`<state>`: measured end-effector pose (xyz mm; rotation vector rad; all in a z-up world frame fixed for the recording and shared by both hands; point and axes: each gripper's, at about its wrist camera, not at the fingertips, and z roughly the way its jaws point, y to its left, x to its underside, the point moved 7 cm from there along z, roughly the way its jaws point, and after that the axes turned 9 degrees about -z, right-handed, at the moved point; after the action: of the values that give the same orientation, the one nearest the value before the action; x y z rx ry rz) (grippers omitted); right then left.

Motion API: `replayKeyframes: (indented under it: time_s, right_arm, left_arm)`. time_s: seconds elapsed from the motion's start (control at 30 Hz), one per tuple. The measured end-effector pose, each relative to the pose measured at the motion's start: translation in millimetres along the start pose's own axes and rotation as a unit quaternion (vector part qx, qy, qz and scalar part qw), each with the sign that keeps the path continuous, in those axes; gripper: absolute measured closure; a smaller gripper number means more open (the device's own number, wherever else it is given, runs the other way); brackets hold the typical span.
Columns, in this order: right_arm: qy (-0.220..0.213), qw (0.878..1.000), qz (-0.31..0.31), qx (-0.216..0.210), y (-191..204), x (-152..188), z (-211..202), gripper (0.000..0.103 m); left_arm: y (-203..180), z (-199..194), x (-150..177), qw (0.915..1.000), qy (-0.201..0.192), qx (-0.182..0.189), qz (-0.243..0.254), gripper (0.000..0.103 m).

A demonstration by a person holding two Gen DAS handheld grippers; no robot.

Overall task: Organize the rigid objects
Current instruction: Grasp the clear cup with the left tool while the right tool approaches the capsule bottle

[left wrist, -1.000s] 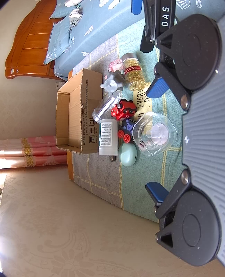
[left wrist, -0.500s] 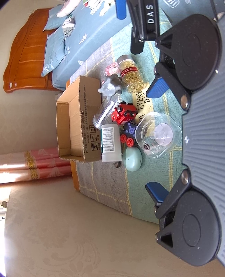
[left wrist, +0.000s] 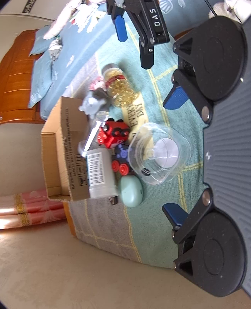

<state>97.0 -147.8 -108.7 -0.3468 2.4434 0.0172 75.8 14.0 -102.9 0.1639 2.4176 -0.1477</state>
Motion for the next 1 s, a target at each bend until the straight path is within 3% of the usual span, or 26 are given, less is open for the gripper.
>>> replayKeyframes:
  time_s: [0.33, 0.47, 0.63, 0.93, 1.0]
  right_arm:
    - [0.027, 1.000, -0.006, -0.014, -2.7, 11.9, 29.3, 0.000]
    - [0.019, 0.999, -0.036, -0.002, -0.4, 12.4, 32.0, 0.000]
    - [0.000, 0.999, -0.037, -0.002, -4.1, 11.1, 34.0, 0.000]
    - [-0.018, 0.999, -0.043, -0.004, -5.2, 13.9, 31.6, 0.000]
    - [-0.023, 0.999, -0.047, -0.007, -5.2, 15.1, 30.6, 0.000]
  left_arm:
    - [6.3, 41.4, 14.5, 0.9990, 0.037, 0.015, 0.020, 0.001]
    - [12.4, 48.9, 11.0, 0.9987, 0.037, 0.035, 0.007, 0.001]
    - [9.7, 54.9, 2.9, 0.9982, 0.030, 0.044, 0.029, 0.001]
    - [-21.4, 45.0, 13.3, 0.9892, 0.047, 0.121, 0.068, 0.001]
    - [-23.1, 41.5, 12.7, 0.9900, 0.028, 0.107, 0.087, 0.001]
